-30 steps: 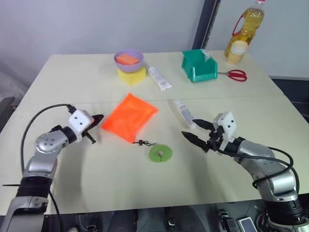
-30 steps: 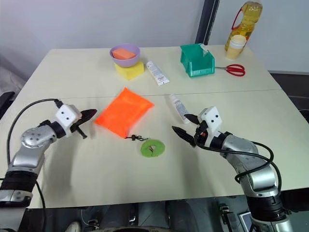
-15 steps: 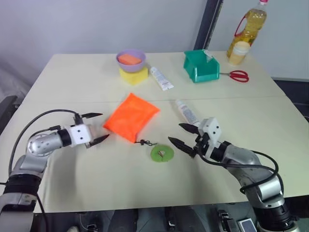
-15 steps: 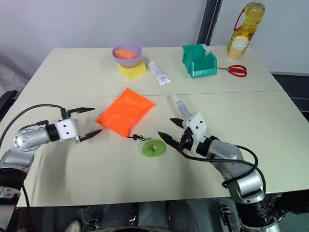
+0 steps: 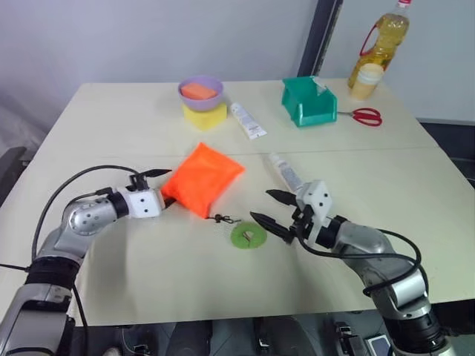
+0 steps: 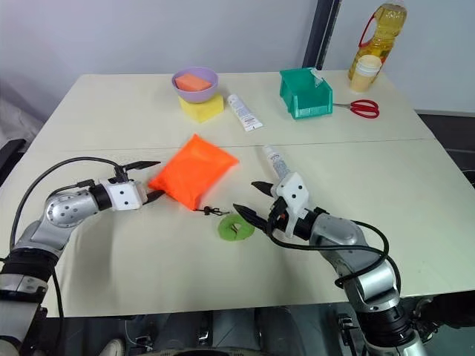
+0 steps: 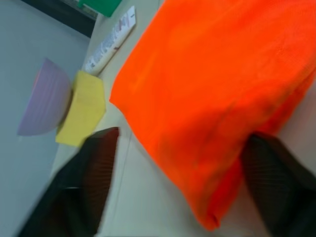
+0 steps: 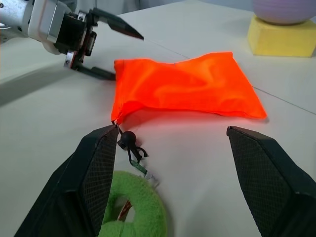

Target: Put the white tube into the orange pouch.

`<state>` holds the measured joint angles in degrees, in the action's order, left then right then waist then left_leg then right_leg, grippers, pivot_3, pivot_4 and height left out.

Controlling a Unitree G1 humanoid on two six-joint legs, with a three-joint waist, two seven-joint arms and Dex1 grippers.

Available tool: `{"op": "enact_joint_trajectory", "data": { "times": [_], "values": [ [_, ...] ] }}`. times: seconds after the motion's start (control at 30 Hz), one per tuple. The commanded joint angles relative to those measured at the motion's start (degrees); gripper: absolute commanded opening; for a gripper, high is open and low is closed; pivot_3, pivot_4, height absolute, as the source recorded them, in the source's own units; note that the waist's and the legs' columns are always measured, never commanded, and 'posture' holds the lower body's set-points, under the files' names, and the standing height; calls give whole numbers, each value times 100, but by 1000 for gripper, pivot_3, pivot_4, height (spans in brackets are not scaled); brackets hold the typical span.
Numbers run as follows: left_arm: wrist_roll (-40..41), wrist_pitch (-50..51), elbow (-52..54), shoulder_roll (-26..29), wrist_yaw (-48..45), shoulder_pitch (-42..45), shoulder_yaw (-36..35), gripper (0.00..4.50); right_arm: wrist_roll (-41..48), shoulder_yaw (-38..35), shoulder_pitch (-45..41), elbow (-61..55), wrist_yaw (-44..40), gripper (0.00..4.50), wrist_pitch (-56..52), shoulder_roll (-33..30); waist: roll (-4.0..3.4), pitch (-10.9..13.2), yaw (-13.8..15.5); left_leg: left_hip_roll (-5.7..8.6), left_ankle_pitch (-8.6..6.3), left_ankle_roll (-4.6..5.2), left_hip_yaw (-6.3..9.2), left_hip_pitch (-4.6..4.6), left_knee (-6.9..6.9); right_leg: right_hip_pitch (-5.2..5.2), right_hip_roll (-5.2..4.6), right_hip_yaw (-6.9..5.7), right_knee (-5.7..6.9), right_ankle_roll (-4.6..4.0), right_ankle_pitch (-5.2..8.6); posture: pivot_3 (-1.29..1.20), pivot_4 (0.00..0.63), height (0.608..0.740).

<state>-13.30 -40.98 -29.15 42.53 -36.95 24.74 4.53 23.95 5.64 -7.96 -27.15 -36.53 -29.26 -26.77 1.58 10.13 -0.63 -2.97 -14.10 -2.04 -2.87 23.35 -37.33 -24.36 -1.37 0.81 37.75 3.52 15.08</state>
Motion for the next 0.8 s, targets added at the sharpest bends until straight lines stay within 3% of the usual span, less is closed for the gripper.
{"op": "enact_joint_trajectory", "data": {
  "times": [0.03, 0.13, 0.23, 0.5, 0.6, 0.8],
  "values": [
    [115, -74, 7, 5, 57, 99, 10, 1687, 107, -22, -80, -228, -38, 3631, 28, 24, 0, 0, -2, 0, 0, 0, 0, 0, 0, 0, 0, 0, 0, 0, 0, 0, 150, 731],
    [359, 55, 24, -26, -100, 120, 8, 52, 109, -26, -59, -257, -27, 3631, 18, 28, 0, 0, -2, 0, 0, 0, 1, 0, 0, 0, 1, 0, 2, 0, 0, 0, 150, 731],
    [901, 452, 205, -94, -532, 74, -11, 52, 108, -31, -50, -270, -14, 3631, 16, 35, 0, 0, -4, 0, 0, 0, 1, 0, -2, 0, 1, 0, 5, 0, 0, 0, 150, 731],
    [2867, 3474, 1381, -203, -1793, 276, -320, 52, 63, 14, -187, -179, -8, 3631, 41, 110, 0, 0, -12, 1, 0, 0, 6, -1, -14, 0, 5, 0, 21, 0, 1, 0, 150, 731],
    [3267, 4586, 1492, -164, -2119, 513, -355, 52, -1, 58, -304, -67, -17, 3631, 88, 153, 0, 0, -13, -1, 0, 0, 11, -1, -19, 0, 21, 7, 22, 0, 2, 0, 150, 731],
    [3529, 5768, 1480, -257, -2366, 981, -354, 52, -390, 192, -501, 196, 134, 3631, 177, 141, 2, 1, -13, -8, 0, 0, 17, 1, -25, -1, 38, 14, 25, 0, 3, 0, 150, 731]
  ]
}}
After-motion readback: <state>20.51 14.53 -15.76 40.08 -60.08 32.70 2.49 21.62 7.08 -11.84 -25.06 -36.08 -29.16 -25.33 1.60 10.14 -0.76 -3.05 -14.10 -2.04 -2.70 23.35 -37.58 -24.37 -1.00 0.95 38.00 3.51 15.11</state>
